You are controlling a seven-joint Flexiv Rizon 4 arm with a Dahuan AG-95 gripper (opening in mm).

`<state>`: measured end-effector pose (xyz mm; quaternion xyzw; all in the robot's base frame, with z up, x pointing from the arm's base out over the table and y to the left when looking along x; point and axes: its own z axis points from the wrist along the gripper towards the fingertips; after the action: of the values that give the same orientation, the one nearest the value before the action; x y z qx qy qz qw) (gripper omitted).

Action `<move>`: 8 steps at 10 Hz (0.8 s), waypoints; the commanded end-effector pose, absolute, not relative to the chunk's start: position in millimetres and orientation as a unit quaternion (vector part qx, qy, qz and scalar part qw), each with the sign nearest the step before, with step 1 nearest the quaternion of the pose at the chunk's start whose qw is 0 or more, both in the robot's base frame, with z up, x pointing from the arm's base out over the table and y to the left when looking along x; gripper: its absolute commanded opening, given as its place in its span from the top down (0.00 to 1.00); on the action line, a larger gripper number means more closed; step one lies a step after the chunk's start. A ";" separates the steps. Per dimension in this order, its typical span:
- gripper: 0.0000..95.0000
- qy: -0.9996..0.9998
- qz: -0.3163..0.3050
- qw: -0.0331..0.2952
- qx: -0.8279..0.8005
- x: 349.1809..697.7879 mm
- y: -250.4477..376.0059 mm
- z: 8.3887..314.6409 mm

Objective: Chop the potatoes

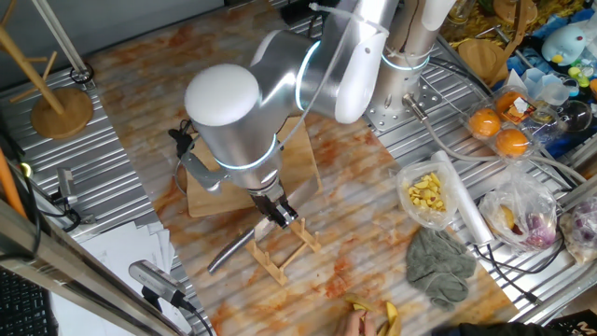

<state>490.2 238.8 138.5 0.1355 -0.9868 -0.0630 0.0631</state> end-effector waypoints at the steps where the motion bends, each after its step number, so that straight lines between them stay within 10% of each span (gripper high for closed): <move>1: 1.00 -0.986 -0.063 0.059 0.143 486.6 227.9 142.1; 8: 1.00 -0.987 -0.051 0.050 0.145 506.7 217.3 113.7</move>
<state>504.9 217.3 112.2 0.1451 -0.9870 -0.0498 0.0478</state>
